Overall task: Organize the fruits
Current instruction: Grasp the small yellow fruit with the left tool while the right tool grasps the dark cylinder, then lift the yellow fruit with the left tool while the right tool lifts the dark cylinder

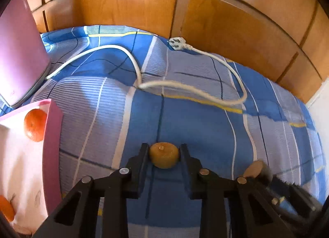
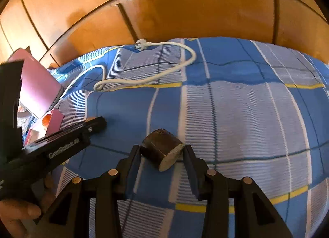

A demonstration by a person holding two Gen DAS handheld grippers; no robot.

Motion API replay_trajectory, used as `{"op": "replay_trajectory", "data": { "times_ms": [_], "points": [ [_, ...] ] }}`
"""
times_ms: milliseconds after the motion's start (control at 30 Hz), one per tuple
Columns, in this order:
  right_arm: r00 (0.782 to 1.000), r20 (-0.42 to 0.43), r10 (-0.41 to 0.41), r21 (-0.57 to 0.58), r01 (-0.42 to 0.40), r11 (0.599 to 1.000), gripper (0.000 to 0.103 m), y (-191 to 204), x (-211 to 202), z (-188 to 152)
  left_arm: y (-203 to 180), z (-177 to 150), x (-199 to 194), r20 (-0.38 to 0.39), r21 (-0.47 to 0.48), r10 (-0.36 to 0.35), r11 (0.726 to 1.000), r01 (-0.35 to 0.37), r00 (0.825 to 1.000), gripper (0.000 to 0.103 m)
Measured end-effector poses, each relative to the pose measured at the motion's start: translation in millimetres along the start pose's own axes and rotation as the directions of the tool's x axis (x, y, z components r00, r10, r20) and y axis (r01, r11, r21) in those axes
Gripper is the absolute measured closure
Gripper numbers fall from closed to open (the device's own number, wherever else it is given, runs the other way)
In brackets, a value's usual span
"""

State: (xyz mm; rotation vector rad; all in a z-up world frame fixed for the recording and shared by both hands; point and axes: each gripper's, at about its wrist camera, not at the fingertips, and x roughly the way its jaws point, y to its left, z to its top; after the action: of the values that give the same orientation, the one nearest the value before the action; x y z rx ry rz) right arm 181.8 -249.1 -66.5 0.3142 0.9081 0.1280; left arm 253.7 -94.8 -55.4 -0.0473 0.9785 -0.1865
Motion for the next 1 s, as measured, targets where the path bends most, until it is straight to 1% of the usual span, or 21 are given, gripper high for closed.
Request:
{"op": "replay_trajectory", "data": {
  "times_ms": [67, 200, 300, 400, 533, 600, 767, 900, 1000],
  "points": [
    [1.0, -0.003, -0.004, 0.018, 0.004, 1.0, 0.06, -9, -7, -5, -6, -11, -7, 0.0, 0.038, 0.006, 0.999, -0.006, 1.0, 0.074],
    [1.0, -0.011, -0.012, 0.036, 0.012, 0.999, 0.06, -22, -22, -18, -28, -40, -21, -0.001, 0.099, -0.009, 0.995, 0.009, 1.0, 0.074],
    [1.0, -0.014, -0.023, 0.05, 0.023, 0.998, 0.06, -31, -36, -33, -42, -65, -34, 0.014, 0.107, -0.016, 0.994, 0.014, 1.0, 0.074],
    [1.0, -0.018, -0.022, 0.057, 0.023, 0.998, 0.06, -37, -49, -47, -52, -94, -51, 0.049, 0.111, -0.021, 0.994, 0.015, 0.999, 0.074],
    [1.0, -0.021, -0.015, 0.057, 0.016, 0.998, 0.06, -42, -66, -68, -49, -121, -67, 0.093, 0.096, -0.035, 0.995, 0.026, 0.995, 0.074],
    [1.0, -0.02, -0.009, 0.058, 0.01, 0.998, 0.06, -44, -72, -76, -50, -134, -73, 0.121, 0.106, -0.026, 0.994, 0.013, 0.992, 0.074],
    [1.0, -0.001, -0.014, 0.02, 0.014, 1.0, 0.06, -41, -90, -102, -46, -149, -81, 0.163, 0.075, -0.026, 0.997, 0.014, 0.986, 0.073],
    [0.999, 0.024, -0.029, -0.004, 0.029, 1.0, 0.06, -38, -94, -112, -39, -151, -80, 0.172, 0.054, -0.058, 0.997, 0.049, 0.983, 0.073],
    [0.998, 0.046, -0.035, 0.006, 0.035, 0.999, 0.06, -39, -93, -114, -39, -152, -80, 0.173, 0.058, -0.059, 0.997, 0.05, 0.983, 0.073]
  ]
}}
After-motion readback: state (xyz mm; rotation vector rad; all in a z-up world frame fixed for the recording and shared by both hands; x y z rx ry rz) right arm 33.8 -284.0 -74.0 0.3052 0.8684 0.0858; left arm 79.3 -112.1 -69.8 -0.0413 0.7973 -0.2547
